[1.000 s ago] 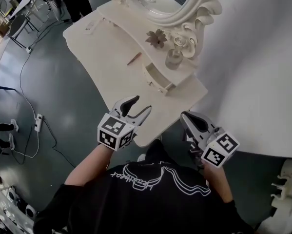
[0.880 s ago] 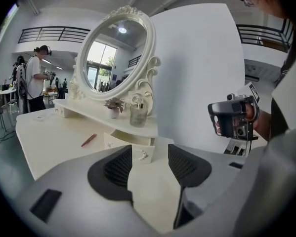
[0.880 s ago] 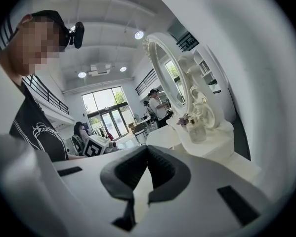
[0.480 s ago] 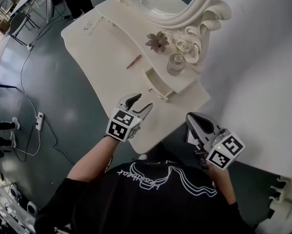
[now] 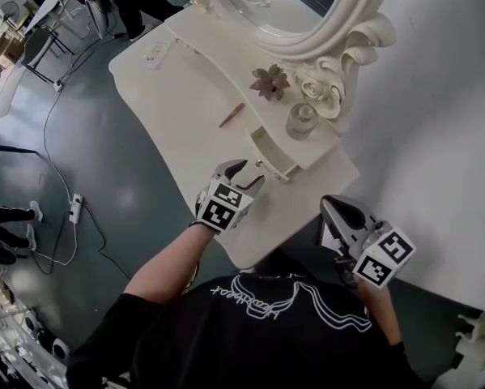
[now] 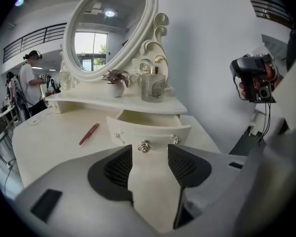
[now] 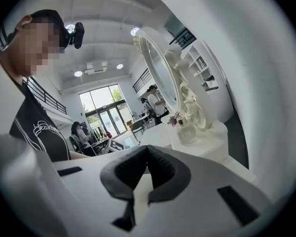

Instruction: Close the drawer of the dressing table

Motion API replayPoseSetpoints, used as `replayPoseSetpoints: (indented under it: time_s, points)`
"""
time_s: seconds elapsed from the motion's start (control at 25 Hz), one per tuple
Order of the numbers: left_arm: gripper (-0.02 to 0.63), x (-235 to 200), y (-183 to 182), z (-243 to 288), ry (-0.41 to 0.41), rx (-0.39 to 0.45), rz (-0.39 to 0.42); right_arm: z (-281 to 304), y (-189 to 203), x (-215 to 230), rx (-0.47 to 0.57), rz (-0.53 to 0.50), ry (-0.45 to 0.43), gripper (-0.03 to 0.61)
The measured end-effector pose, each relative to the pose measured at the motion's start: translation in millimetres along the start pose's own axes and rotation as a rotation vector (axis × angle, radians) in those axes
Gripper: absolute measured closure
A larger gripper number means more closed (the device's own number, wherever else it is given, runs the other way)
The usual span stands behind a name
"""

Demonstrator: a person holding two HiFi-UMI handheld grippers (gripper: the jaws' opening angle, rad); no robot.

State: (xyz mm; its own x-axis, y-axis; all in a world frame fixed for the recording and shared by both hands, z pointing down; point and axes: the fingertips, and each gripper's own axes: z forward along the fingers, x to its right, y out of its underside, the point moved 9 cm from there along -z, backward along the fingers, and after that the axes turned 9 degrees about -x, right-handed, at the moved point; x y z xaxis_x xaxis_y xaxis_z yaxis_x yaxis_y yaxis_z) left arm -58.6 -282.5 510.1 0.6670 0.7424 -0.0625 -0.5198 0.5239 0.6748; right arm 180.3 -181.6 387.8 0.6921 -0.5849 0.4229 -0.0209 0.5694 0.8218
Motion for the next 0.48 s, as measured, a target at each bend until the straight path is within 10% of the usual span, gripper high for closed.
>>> replayPoseSetpoints:
  time_s: [0.48]
  points:
    - [0.442,-10.2,-1.7,30.4,-0.019,-0.043,0.055,1.3,-0.3,12.1,-0.02,0.025,0.02,0.574]
